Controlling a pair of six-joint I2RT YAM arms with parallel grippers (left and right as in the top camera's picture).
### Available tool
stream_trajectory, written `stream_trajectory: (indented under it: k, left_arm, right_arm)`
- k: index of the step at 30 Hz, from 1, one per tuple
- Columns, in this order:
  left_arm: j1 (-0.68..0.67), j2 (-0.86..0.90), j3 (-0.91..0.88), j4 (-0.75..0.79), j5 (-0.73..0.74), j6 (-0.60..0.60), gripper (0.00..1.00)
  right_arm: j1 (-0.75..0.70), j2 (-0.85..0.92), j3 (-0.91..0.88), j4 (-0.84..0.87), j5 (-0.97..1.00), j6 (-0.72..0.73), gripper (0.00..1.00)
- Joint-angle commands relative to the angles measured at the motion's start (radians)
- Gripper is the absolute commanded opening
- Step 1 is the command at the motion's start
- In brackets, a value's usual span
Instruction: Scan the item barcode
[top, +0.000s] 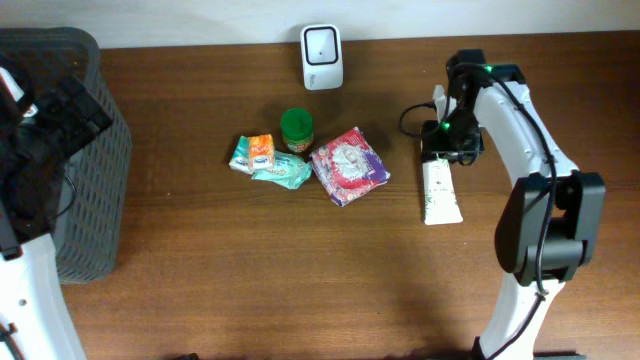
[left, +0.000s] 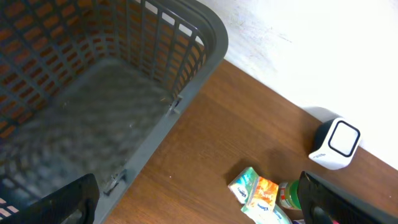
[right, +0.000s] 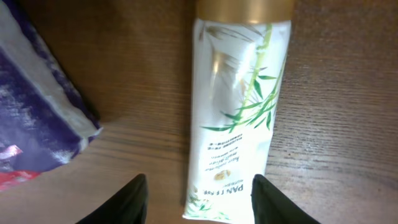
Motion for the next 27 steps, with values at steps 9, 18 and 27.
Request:
stream_trajectory:
  k: [9,18,27]
  left_arm:
    - [0.006,0.000,0.001,0.002,-0.011,-0.006,0.99]
    - [0.006,0.000,0.001,0.002,-0.011,-0.006,0.99]
    - [0.006,0.000,0.001,0.002,-0.011,-0.006,0.99]
  right_arm:
    - [0.298,-0.017,-0.288,0.281,0.741,0.400,0.69]
    - [0.254,-0.019,-0.409,0.411,0.761,0.380,0.06]
    - [0.098,-0.021,0.114,0.029,-0.185,0.052,0.04]
